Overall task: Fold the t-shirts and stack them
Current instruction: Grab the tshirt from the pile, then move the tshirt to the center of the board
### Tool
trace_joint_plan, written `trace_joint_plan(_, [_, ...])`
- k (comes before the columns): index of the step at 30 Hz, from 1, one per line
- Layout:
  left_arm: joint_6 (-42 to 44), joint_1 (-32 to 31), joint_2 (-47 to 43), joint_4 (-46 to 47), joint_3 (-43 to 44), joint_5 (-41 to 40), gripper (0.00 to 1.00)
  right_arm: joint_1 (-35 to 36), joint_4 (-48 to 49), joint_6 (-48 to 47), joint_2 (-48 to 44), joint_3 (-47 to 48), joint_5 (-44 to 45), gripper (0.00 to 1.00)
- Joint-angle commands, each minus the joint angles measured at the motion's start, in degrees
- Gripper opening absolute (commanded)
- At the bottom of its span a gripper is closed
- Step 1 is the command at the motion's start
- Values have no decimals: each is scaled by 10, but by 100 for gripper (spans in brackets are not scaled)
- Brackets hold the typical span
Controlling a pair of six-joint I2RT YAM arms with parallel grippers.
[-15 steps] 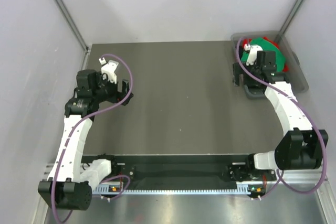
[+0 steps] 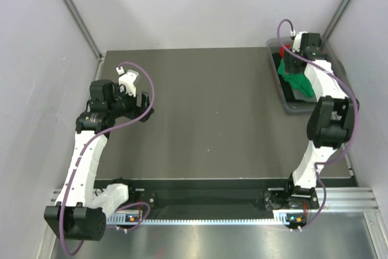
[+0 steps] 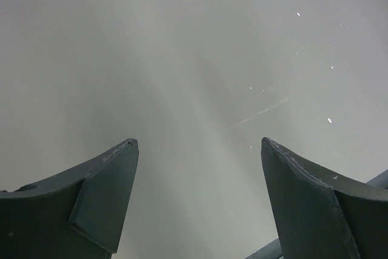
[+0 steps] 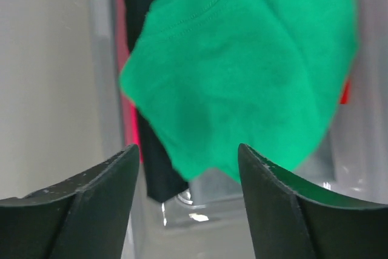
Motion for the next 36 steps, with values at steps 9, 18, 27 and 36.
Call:
trace_joint_plan(9, [10, 2, -15, 17, -8, -3, 86, -34, -56, 6, 107, 106, -16, 53])
trace_joint_plan(18, [6, 6, -27, 19, -15, -1, 86, -40, -51, -1, 87, 91, -20, 0])
trace_joint_plan(27, [-3, 9, -29, 29, -13, -10, 86, 25, 55, -129, -184, -29, 6, 0])
trace_joint_plan(36, [-20, 36, -85, 56, -39, -31, 92, 275, 74, -295, -346, -67, 20, 0])
